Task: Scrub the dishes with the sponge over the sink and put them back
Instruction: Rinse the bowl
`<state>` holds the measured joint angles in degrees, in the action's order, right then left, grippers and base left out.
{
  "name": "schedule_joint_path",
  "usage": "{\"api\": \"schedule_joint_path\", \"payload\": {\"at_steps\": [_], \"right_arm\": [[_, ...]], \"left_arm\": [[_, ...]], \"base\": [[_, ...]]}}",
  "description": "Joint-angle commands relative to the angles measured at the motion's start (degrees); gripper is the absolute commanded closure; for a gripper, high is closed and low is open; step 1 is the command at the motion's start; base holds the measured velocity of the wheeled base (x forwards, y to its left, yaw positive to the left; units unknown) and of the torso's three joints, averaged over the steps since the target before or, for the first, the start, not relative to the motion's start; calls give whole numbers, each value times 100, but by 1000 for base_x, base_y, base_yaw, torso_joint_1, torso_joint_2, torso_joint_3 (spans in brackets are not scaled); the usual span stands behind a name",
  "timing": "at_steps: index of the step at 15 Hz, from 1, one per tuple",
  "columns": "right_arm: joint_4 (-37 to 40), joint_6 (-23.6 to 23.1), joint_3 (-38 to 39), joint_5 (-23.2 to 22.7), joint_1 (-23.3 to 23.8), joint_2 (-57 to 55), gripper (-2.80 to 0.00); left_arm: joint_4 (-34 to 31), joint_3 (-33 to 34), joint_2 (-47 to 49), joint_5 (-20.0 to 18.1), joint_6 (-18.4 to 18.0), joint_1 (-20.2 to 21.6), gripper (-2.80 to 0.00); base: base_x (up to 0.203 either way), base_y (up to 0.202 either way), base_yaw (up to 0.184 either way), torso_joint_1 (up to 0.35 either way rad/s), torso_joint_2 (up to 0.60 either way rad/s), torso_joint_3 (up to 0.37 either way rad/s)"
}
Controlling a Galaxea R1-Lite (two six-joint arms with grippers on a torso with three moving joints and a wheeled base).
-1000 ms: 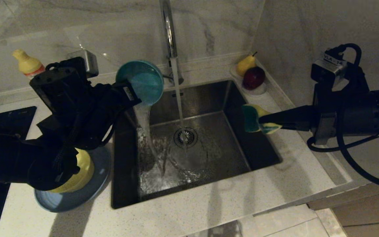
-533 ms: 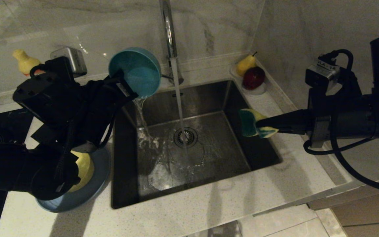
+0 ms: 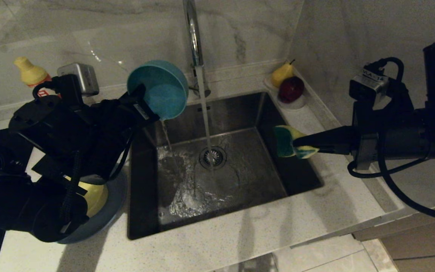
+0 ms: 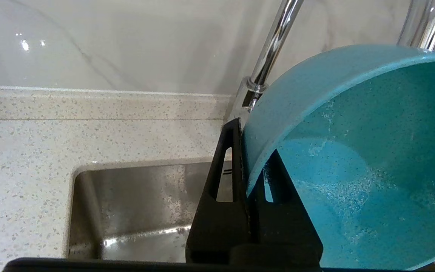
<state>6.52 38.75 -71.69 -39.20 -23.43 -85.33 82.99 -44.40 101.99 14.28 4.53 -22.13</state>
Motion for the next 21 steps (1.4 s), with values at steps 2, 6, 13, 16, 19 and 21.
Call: {"api": "schedule_joint_path", "payload": {"at_steps": [2,6,13,16,19,21], "right_arm": [[25,36,7,-18,-21,22,0],[25,36,77,-18,-21,70,0],[118,45,94,0,-12,252,0],[235,8,105,25,5,270,0],[200,-34,212,26,78,162,0],[190,-35,299,26,149,120,0]], "left_arm": [[24,28,-118,14,12,-2,0],[-521,20,-187,83,12,-2,0],[-5777,-538,-1085,268,617,52,0],[-8174,-1788,-1455,229,1325,89,0],[-10497,-3185,-1508,217,1961,197,0],[-11379,-3669,-1640,220,2437,530,0]], "base": [[0,0,0,0,0,0],[0,0,0,0,0,0],[0,0,0,0,0,0],[0,0,0,0,0,0],[0,0,0,0,0,0],[0,0,0,0,0,0]]}}
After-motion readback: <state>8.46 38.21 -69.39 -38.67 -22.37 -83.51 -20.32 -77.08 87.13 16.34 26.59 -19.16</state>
